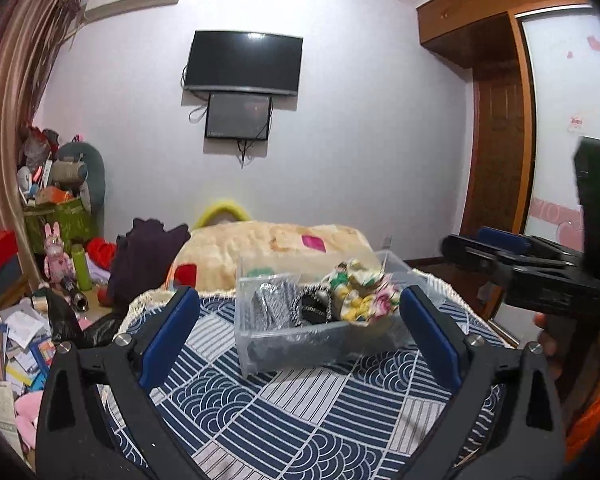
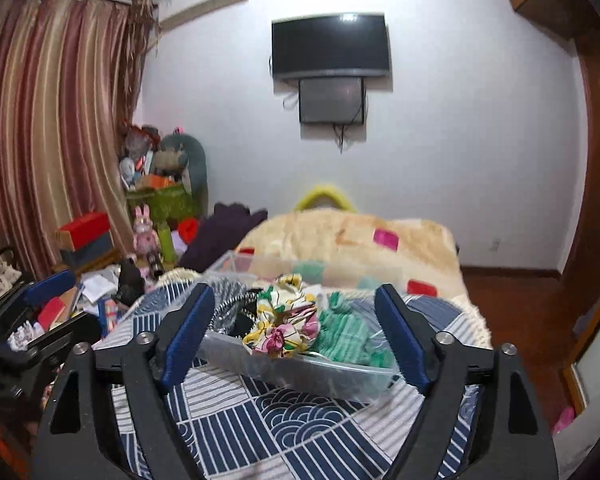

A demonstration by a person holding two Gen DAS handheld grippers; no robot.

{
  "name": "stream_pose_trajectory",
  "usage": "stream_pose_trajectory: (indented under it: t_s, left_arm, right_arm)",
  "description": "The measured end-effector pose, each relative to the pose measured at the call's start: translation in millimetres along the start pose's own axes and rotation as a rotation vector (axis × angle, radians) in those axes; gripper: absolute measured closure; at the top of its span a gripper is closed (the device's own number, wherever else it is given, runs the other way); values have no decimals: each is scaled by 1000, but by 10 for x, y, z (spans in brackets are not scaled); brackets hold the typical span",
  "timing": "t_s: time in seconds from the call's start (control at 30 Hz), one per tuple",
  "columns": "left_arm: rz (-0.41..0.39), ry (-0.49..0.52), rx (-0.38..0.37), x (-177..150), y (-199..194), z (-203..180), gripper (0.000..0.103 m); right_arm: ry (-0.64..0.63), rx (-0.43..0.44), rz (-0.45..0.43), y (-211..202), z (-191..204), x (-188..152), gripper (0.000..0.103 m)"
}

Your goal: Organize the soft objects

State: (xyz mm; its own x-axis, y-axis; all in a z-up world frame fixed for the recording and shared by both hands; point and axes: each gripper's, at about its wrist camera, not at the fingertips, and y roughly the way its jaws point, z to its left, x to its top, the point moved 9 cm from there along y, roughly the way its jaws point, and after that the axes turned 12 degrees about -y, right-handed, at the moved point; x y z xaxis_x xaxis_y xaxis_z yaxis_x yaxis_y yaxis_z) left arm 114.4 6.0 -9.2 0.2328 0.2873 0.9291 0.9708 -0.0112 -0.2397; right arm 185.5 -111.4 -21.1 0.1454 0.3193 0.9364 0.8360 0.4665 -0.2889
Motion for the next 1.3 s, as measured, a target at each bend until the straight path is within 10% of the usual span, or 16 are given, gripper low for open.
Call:
stream_pose_trajectory:
  t_s: [0.23, 1.3]
  left_arm:
    - [-35, 18, -25, 79, -163, -168, 0]
    - [-21, -17, -10, -83, -170, -74, 0]
  right_arm:
    - [5, -26, -76, -358, -20, 53, 0]
    - [3, -72, -78, -427, 69, -202, 0]
